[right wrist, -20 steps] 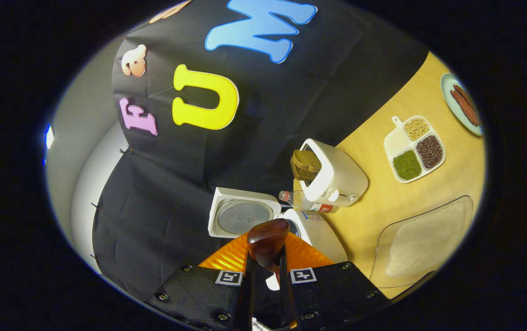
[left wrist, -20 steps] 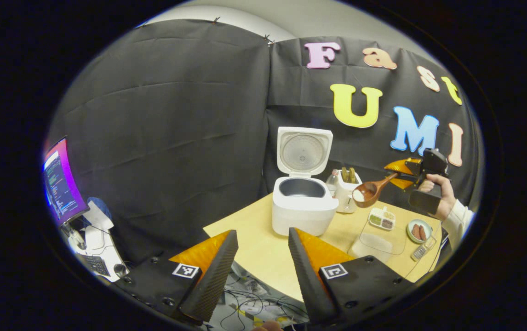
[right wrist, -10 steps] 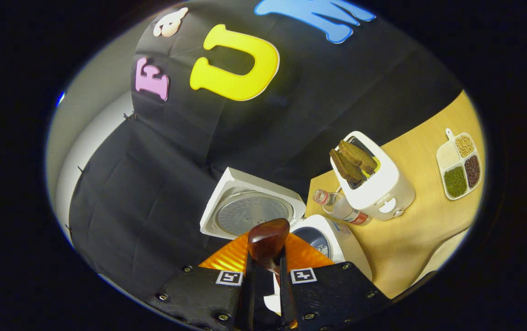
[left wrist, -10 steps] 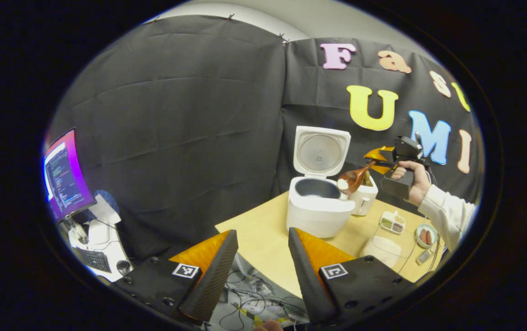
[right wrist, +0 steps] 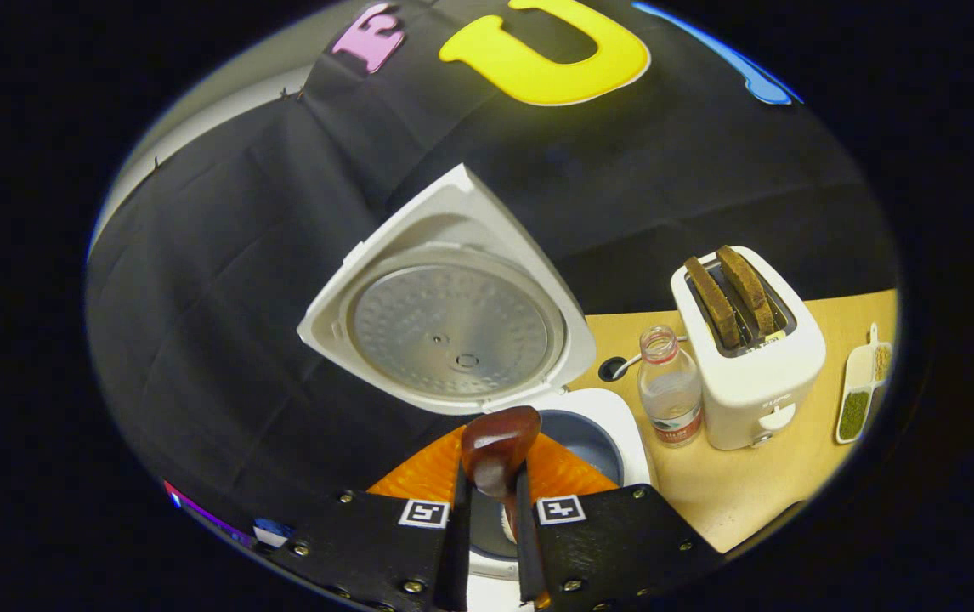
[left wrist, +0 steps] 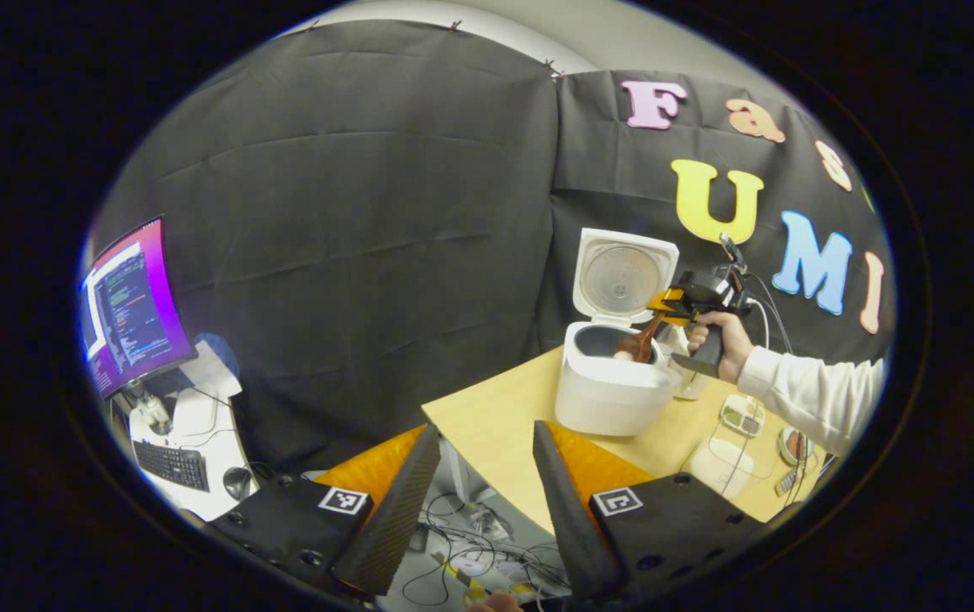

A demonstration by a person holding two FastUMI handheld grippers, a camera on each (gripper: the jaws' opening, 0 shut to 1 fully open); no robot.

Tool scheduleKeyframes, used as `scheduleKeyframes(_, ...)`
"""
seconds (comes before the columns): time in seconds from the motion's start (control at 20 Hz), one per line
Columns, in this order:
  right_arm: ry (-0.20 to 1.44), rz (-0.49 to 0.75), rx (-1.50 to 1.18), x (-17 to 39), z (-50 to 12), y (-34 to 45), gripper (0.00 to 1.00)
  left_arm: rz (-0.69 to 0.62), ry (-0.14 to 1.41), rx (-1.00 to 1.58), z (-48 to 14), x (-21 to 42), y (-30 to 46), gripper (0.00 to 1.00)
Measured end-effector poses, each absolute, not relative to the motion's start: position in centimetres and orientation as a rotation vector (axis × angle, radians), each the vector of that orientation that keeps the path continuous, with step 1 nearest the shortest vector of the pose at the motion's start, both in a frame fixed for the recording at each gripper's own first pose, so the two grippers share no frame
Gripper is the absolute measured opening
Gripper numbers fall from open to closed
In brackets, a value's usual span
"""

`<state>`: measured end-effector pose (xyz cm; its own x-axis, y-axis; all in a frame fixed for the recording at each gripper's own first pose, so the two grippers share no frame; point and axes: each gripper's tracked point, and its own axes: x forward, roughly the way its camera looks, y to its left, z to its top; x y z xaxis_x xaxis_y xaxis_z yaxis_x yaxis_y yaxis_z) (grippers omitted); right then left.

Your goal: Close the left gripper, press the button to open the rice cooker; take a wooden spoon from the chopstick holder with the right hand, scoop a spoonful of rice and pour it into the rice cooker, then put the wooden spoon back into the chopstick holder.

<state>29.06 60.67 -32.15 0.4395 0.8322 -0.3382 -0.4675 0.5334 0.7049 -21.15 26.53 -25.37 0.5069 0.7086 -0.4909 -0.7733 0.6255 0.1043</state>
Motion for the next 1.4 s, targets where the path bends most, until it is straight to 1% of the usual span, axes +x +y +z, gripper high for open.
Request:
scheduleKeyframes(0.05,0.732,0.880,0.535,28.4,-32.6,60.9,0.23,0.906,0.530,-0.140,-25.6,-21.6,26.7,0.81)
scheduleKeyframes(0.1,0.724,0.895,0.493,27.9,-33.1,61.2,0.23,0.915,0.529,-0.147,-25.8,-22.1,26.9,0.75)
scheduleKeyframes(0.15,0.708,0.917,0.439,27.4,-33.5,61.3,0.23,0.922,0.529,-0.156,-25.8,-22.2,26.9,0.87)
scheduleKeyframes(0.2,0.688,0.943,0.376,26.9,-33.9,61.6,0.23,0.926,0.530,-0.163,-26.1,-22.5,26.9,0.75)
scheduleKeyframes(0.25,0.666,0.969,0.317,26.6,-34.2,61.6,0.23,0.931,0.531,-0.167,-26.2,-22.8,26.9,0.75)
scheduleKeyframes(0.35,0.613,1.000,0.234,25.8,-34.4,61.6,0.23,0.936,0.532,-0.172,-26.2,-23.0,27.1,0.87)
scheduleKeyframes(0.4,0.579,1.012,0.185,25.3,-34.2,61.4,0.23,0.936,0.531,-0.175,-26.4,-23.1,27.0,0.81)
scheduleKeyframes(0.5,0.504,1.039,0.068,24.7,-33.9,61.3,0.23,0.929,0.529,-0.178,-26.3,-23.0,27.1,0.81)
scheduleKeyframes(0.55,0.473,1.048,0.015,24.6,-34.0,61.2,0.23,0.926,0.529,-0.176,-26.2,-22.9,27.1,0.75)
scheduleKeyframes(0.6,0.445,1.049,-0.029,24.5,-34.3,61.3,0.23,0.923,0.528,-0.172,-26.2,-22.9,27.0,0.87)
scheduleKeyframes(0.7,0.383,1.047,-0.113,24.4,-34.1,61.4,0.23,0.919,0.526,-0.166,-26.0,-23.0,27.0,0.87)
scheduleKeyframes(0.8,0.330,1.042,-0.178,24.0,-33.6,61.2,0.23,0.918,0.526,-0.160,-25.9,-23.3,26.9,0.75)
scheduleKeyframes(0.9,0.264,1.020,-0.245,24.7,-32.9,61.1,0.23,0.922,0.521,-0.162,-25.6,-23.8,27.0,0.87)
scheduleKeyframes(0.95,0.260,1.018,-0.244,24.7,-32.5,60.9,0.23,0.924,0.517,-0.165,-25.5,-24.1,27.0,0.76)
scheduleKeyframes(1.0,0.275,1.015,-0.214,24.7,-32.2,60.9,0.23,0.927,0.513,-0.164,-25.4,-24.4,27.0,0.87)
scheduleKeyframes(1.1,0.346,1.008,-0.096,25.2,-31.9,60.6,0.23,0.929,0.505,-0.163,-24.9,-24.9,27.1,0.75)
scheduleKeyframes(1.15,0.393,0.996,-0.030,25.8,-31.7,60.4,0.23,0.928,0.501,-0.162,-24.8,-25.1,27.1,0.87)
scheduleKeyframes(1.25,0.525,0.972,0.125,26.6,-32.2,59.9,0.23,0.924,0.495,-0.158,-24.5,-25.5,27.1,0.75)
scheduleKeyframes(1.3,0.593,0.950,0.220,27.0,-32.3,59.7,0.23,0.921,0.492,-0.157,-24.2,-25.8,27.1,0.87)
scheduleKeyframes(1.4,0.653,0.901,0.366,28.4,-31.6,58.3,0.24,0.919,0.479,-0.154,-23.8,-26.3,27.2,0.75)
